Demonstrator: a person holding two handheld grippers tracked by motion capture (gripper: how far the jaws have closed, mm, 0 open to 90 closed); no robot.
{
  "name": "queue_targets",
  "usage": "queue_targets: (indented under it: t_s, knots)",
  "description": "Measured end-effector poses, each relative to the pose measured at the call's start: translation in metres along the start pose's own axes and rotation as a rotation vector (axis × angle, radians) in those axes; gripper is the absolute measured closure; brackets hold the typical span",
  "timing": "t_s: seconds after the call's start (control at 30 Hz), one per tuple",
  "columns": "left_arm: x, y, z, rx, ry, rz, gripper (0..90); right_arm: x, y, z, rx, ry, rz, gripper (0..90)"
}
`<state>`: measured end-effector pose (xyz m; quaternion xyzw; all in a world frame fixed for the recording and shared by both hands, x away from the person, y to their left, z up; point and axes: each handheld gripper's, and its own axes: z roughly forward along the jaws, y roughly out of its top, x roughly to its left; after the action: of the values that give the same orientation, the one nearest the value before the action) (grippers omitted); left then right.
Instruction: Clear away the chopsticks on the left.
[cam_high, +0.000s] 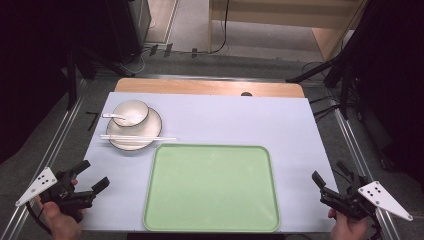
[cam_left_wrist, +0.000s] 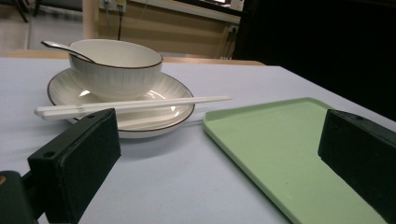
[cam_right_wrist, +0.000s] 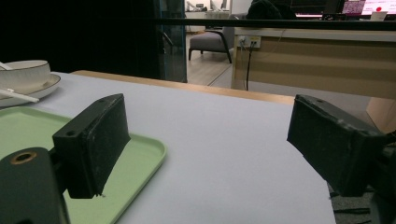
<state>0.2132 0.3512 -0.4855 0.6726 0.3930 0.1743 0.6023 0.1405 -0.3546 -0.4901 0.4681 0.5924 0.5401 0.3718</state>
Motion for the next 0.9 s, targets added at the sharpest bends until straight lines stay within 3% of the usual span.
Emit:
queue_targets:
  t_s: [0.17,0.23,0.27,0.37,0.4,0.43,0.47,0.5,0.63,0.7,0.73,0.83,0.9]
  knots:
    - [-0.006,0.004,0.004,0.015,0.022,0.01,2.6,0.001,0.0,0.001,0.006,-0.004,-0.002,12.8]
    - [-0.014,0.009,0.01,0.041,0.094,0.017,20.2,0.002,0.0,0.001,0.006,-0.008,-0.006,12.9]
    - [-0.015,0.012,0.013,0.055,0.104,0.005,26.9,0.003,0.0,0.001,0.007,-0.01,-0.006,12.9]
    - [-0.016,0.016,0.019,0.078,0.07,-0.007,60.2,0.004,0.001,0.002,0.008,-0.011,-0.009,12.9]
    - [-0.018,0.021,0.027,0.112,0.045,-0.007,69.7,0.005,0.001,0.002,0.006,-0.013,-0.015,12.9]
    - [-0.018,0.021,0.027,0.112,0.045,-0.007,77.7,0.005,0.001,0.002,0.006,-0.013,-0.015,12.9]
    - [-0.02,0.024,0.034,0.141,0.04,0.011,77.7,0.006,0.002,0.002,0.006,-0.015,-0.021,12.8]
    - [-0.024,0.028,0.044,0.181,0.059,0.04,89.1,0.006,0.002,0.002,0.005,-0.02,-0.028,12.9]
    - [-0.026,0.036,0.071,0.273,0.07,0.049,90.0,0.006,0.001,0.003,0.006,-0.018,-0.019,12.8]
    - [-0.025,0.037,0.078,0.294,0.076,0.051,90.0,0.006,0.001,0.004,0.007,-0.018,-0.017,12.8]
    - [-0.024,0.041,0.092,0.332,0.082,0.049,90.0,0.007,0.001,0.004,0.007,-0.017,-0.02,12.8]
    - [-0.023,0.044,0.107,0.356,0.09,0.047,90.0,0.008,0.001,0.005,0.009,-0.016,-0.024,12.9]
    - [-0.017,0.046,0.13,0.418,0.097,0.048,90.0,0.008,0.001,0.006,0.014,-0.013,-0.026,12.9]
